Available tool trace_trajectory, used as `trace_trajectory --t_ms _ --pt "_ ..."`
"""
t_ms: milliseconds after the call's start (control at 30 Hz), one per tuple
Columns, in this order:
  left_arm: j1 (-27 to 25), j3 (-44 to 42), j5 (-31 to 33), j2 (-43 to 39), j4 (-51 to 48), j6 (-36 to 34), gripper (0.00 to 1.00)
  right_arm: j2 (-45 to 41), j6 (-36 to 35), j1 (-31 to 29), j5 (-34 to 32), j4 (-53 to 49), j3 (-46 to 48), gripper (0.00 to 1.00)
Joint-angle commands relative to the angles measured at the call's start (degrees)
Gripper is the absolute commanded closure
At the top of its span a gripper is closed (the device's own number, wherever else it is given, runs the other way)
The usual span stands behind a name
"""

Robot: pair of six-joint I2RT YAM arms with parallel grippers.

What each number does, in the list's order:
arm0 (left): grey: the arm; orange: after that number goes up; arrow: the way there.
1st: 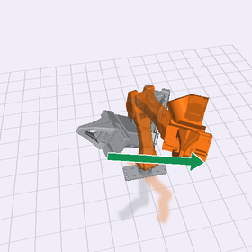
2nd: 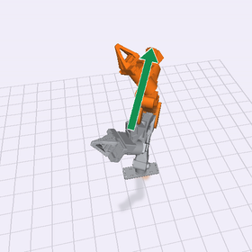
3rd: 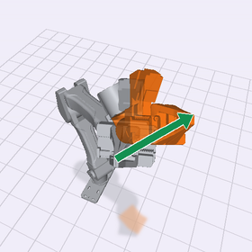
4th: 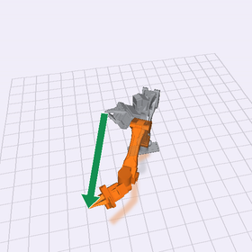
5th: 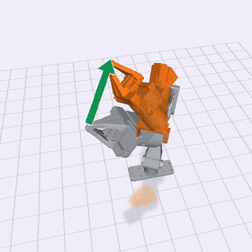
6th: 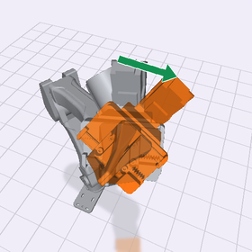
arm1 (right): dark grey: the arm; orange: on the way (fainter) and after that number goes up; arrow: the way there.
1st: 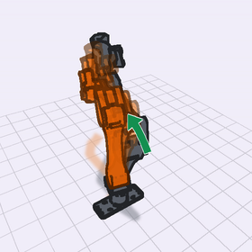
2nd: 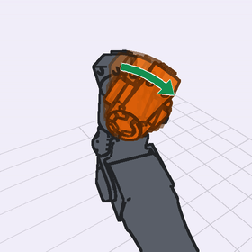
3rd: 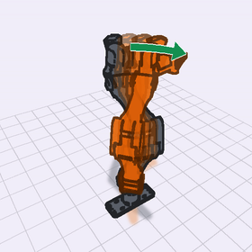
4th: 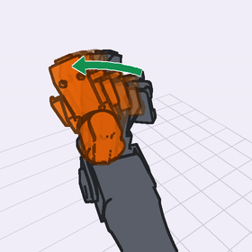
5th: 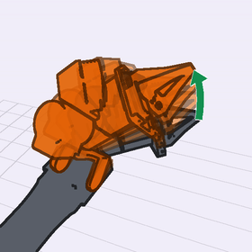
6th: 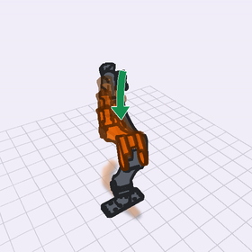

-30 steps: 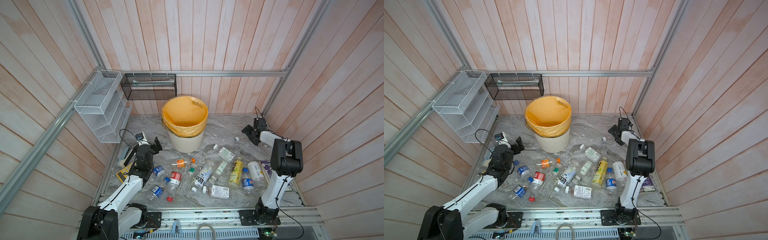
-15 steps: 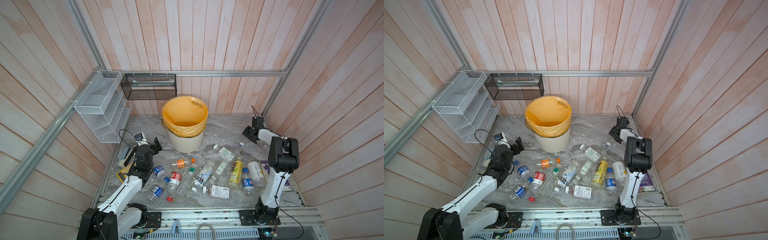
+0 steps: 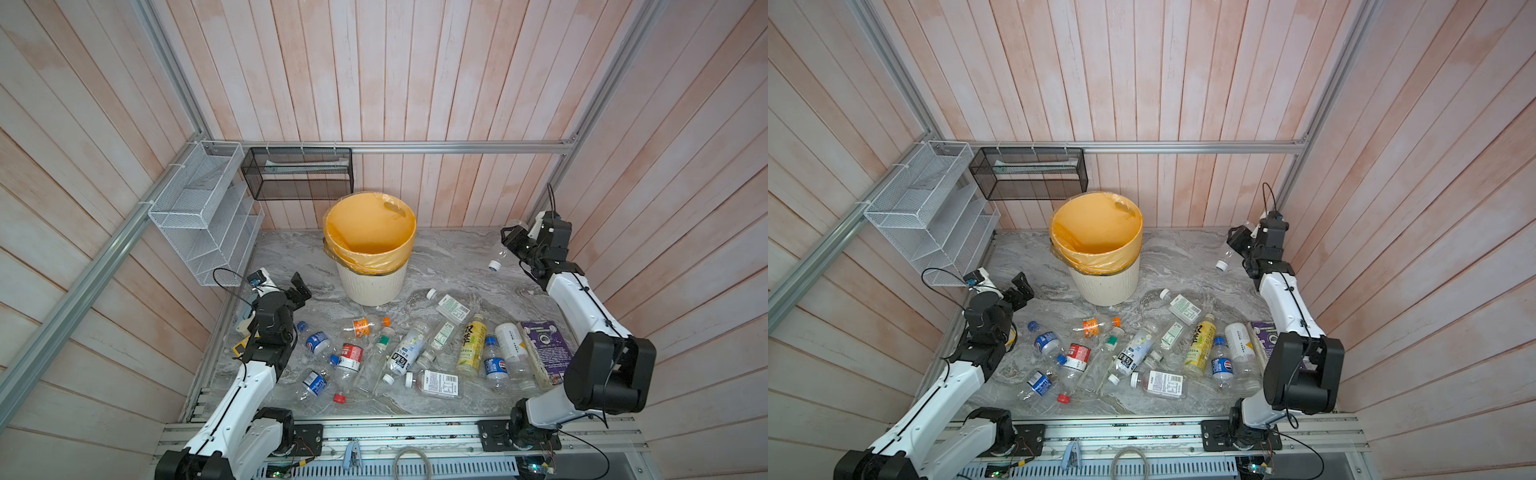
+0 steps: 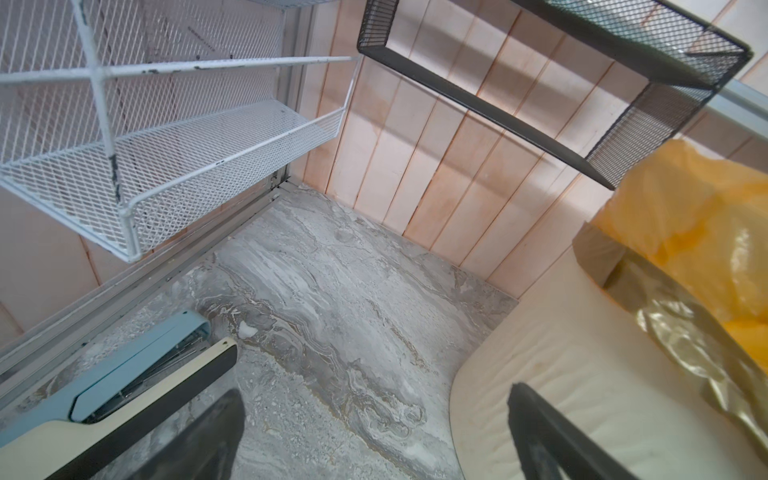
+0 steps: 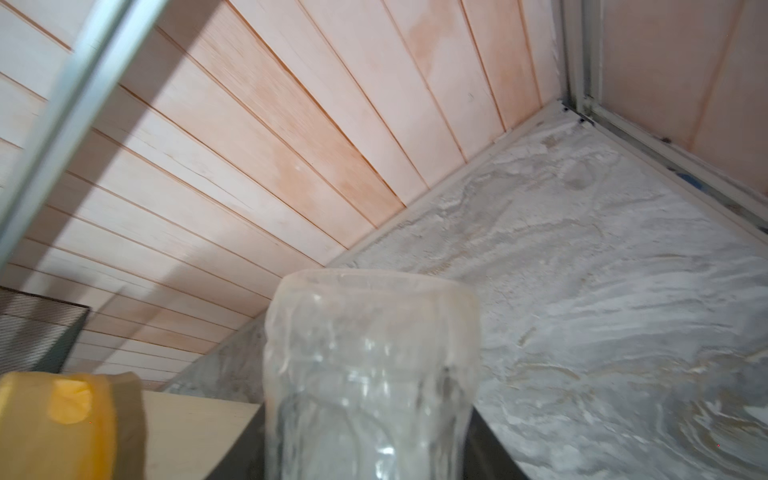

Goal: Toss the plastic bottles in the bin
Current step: 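Lift the clear bottle with the right gripper over the bin and release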

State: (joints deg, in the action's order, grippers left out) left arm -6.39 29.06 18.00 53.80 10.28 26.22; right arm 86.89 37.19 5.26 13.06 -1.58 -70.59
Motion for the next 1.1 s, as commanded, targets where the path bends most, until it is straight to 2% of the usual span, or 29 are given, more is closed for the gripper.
trace_trajectory --t_ms 0,133,267,333,400,467,533,600,667,800,867,933,1067 --pt "0.24 1.15 -2.68 0.69 -3.32 1.69 0.0 -0.25 5.85 -2.37 4.32 3.89 -4.14 0.52" --pt "0.24 2.9 -4.6 2.32 -4.21 1.63 0.0 4.07 7.36 -11.0 4.51 3.95 -16.64 0.52" --pt "0.22 4.12 -6.42 3.66 -5.46 1.67 0.0 15.52 3.74 -22.49 7.03 -0.07 -38.17 0.49" --pt "0.24 4.64 -6.72 4.42 -6.34 1.67 0.0 24.59 -1.18 -27.41 9.88 -9.48 -55.73 0.43" --pt "0.17 5.32 -7.32 5.22 -7.49 1.6 0.0 34.43 -4.98 -31.13 11.51 -20.48 -73.0 0.31" --pt "0.24 6.01 -7.62 5.73 -8.79 1.58 0.0 38.4 -5.81 -31.6 11.34 -25.08 -78.96 0.25" --pt "0.2 6.38 -7.87 5.67 -9.66 1.43 0.0 36.42 -6.7 -31.28 9.25 -24.84 -74.53 0.19" --pt "0.17 6.16 -7.89 5.19 -9.67 1.38 0.0 31.11 -7.12 -31.05 8.39 -19.41 -63.93 0.11" --pt "0.15 6.26 -8.1 4.76 -9.7 1.14 0.0 27.16 -8.04 -30.96 6.52 -16.74 -58.36 0.03" --pt "-0.86 7.61 -7.97 3.99 -11.0 0.4 0.0 21.43 -11.49 -30.13 1.08 -19.76 -55.95 0.02" --pt "-3.21 7.68 -4.89 2.83 -10.79 -0.97 0.0 16.91 -12.45 -29.6 -0.45 -18.47 -50.61 0.02" --pt "-6.14 7.61 -1.32 1.51 -10.62 -2.79 0.0 11.27 -12.97 -29.52 -2.09 -15.45 -42.8 0.01" --pt "-9.85 6.77 2.68 -1.42 -11.27 -4.27 0.0 -4.29 -10.84 -23.32 -3.91 -3.93 -16.81 0.0"
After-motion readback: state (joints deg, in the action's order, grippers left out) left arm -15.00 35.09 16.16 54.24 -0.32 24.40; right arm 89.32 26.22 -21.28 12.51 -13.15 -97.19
